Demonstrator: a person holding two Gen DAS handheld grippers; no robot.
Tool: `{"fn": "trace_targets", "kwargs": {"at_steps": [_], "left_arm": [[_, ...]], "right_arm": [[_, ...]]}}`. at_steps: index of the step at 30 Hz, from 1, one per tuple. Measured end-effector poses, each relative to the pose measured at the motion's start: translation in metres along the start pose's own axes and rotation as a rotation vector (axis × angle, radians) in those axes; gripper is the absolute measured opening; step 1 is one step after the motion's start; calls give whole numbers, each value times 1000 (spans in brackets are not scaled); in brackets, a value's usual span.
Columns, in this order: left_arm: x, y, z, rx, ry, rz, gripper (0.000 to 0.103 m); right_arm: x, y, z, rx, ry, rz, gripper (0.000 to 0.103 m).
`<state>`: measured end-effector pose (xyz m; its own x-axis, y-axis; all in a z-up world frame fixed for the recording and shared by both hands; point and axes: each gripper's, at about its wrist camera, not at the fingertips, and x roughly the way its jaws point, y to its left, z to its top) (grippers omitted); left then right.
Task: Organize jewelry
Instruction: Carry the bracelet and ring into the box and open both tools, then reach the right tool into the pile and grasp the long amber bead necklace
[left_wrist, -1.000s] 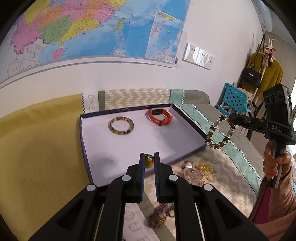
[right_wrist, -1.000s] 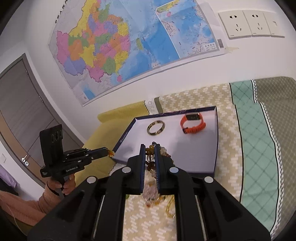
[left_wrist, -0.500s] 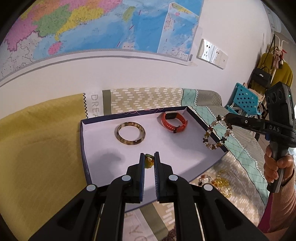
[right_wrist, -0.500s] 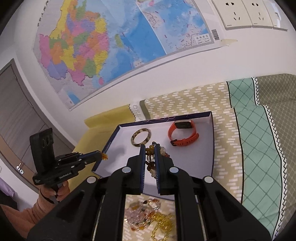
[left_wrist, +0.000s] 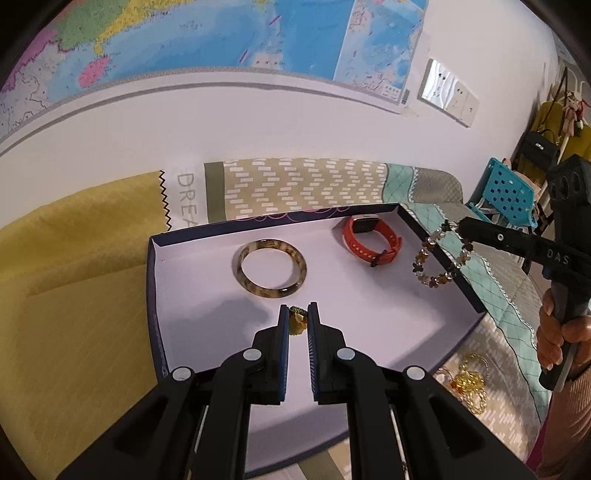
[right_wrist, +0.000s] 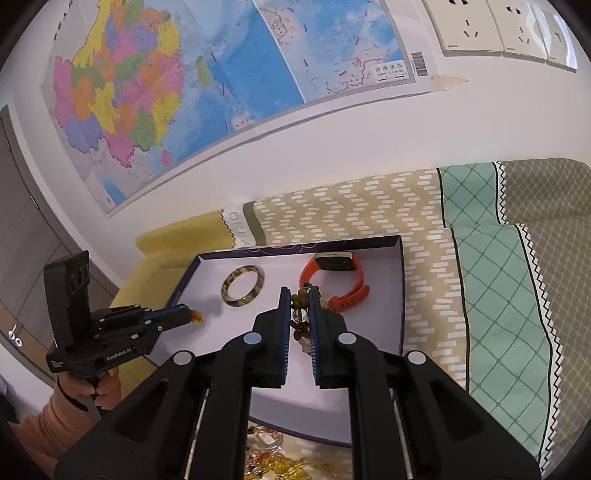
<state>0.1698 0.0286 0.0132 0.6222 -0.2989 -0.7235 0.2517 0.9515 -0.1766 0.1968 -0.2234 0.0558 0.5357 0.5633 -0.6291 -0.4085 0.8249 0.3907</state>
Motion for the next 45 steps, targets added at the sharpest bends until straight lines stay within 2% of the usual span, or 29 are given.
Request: {"fn": "trace_targets", "kwargs": {"at_steps": [11,21,23,25,27,29,31,34,38,40,45], "left_arm": [[26,8,4,-27,57,31,8],[34,6,9,-23,65,54,9],[37,7,9,-24,73,51,9],[40,7,10,-26,82,53,13],[42,7,9,-25,85,58,16],[39,6,8,-23,73,63,23],[32,6,8,-19,48,68,30],[13,3,6,-5,-3,79,40],[-23,-5,-4,21,-74,67,43],[-37,-8,-12,28,-97,51,49],[-59,-19,-41,45,-95,-14,50]], "right_arm": [[35,23,-8,-96,53,-51,10],[73,32,-20,-103,139,-48,10],[76,31,-22,-101,151,-47,12],[76,31,-23,-96,150,-53,17],[71,28,-22,-82,138,-52,20],[64,27,-22,-69,126,-39,21],[50,26,-21,-64,99,-35,28],[25,28,-23,-77,69,-15,32],[-11,37,-38,-124,51,30,35],[-21,42,-49,-147,65,50,35],[-24,65,-93,-243,173,79,35]]}}
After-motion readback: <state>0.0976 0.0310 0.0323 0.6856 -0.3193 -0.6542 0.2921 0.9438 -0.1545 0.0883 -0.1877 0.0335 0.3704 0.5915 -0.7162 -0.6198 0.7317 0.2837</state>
